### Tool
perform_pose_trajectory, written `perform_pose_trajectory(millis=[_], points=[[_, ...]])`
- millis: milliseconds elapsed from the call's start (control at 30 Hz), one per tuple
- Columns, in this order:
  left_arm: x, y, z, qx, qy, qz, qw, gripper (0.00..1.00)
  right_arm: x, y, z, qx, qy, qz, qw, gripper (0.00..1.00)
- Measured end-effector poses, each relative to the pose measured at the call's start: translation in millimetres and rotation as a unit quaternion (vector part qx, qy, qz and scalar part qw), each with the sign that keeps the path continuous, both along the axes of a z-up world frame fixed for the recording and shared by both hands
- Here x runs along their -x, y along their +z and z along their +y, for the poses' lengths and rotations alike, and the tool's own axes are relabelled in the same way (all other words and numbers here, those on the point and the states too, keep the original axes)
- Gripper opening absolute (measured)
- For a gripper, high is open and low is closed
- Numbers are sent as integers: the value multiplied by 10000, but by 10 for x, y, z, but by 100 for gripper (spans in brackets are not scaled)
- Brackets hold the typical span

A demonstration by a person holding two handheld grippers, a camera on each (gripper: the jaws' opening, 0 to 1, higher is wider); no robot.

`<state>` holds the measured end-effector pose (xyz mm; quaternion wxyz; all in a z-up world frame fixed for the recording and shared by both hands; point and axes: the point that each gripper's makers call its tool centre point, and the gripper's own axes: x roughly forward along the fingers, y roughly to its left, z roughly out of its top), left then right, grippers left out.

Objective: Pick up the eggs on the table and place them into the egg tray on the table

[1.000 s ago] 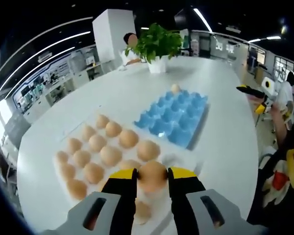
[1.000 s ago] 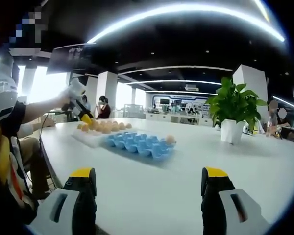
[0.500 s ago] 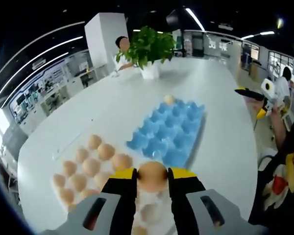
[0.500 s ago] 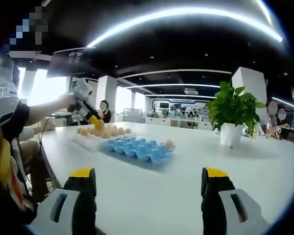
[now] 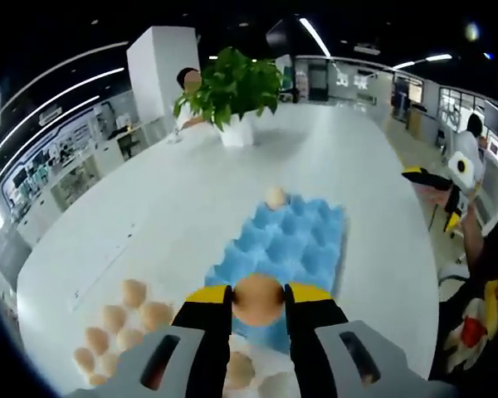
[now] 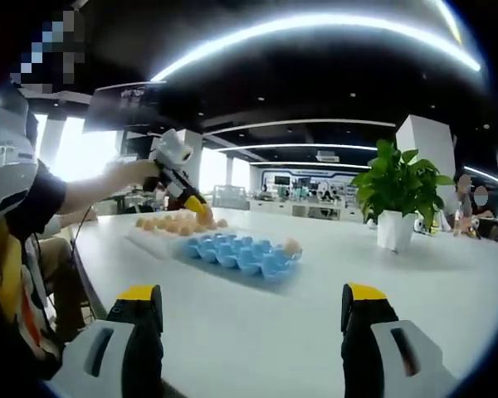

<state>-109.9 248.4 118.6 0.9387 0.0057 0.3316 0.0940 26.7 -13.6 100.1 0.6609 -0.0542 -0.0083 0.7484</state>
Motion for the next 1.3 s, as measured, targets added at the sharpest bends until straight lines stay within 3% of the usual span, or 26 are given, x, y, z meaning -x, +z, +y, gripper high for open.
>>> perform_pose_trajectory(millis=[33,433,667,1300], points=[[-162,25,14,51,-77,-66,9999,25,1,12,-7,-19,3,11,10000,93],[-737,-49,91,154,-290,-22,9995,24,87,-58,30,79,142,42,9999,93],[-1082,-27,113,280,-341,-173,9989,24,70,-38,-8,70,106,25,9999,93],[-1502,-275,91,359,-484,-83,9982,24,38,-63,-32,122,47,32,9999,93]])
